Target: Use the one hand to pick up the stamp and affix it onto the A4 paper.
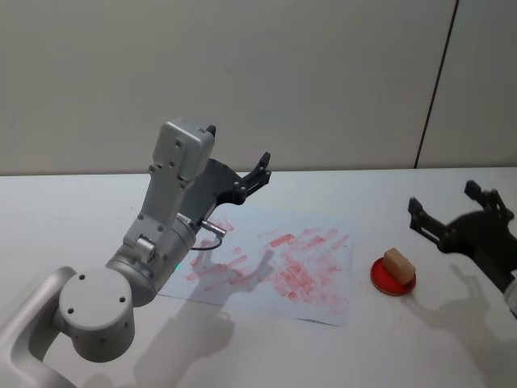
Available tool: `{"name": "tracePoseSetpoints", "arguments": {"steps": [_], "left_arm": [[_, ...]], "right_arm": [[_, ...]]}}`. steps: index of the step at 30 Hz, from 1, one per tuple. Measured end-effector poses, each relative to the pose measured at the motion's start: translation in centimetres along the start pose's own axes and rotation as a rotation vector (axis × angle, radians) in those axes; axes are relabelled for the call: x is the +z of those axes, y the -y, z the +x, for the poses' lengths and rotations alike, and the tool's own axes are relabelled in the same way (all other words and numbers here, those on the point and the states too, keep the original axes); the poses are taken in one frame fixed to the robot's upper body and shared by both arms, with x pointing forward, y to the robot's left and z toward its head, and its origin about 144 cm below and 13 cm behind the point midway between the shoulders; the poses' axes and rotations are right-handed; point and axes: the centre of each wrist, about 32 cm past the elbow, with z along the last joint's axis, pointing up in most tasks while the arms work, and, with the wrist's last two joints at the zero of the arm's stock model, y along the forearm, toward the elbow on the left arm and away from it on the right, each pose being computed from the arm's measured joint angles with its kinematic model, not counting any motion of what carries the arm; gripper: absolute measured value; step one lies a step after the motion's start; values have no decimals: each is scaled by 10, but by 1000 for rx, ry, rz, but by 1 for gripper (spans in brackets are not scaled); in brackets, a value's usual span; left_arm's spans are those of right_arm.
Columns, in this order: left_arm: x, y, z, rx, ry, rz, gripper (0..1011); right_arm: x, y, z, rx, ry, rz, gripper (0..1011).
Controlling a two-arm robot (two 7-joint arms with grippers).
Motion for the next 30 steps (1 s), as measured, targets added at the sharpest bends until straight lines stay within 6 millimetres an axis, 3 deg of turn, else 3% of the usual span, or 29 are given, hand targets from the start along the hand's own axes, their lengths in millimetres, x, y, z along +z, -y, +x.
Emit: {"name": "tracePoseSetpoints", "arguments": {"steps": [12,30], "left_arm": [[0,0,0,0,0,0,1001],[0,0,0,0,0,0,1001]], "right_arm": [[-15,14,9,20,23,-160,1001],[-39,-9,7,63,64,-285,1001]]}}
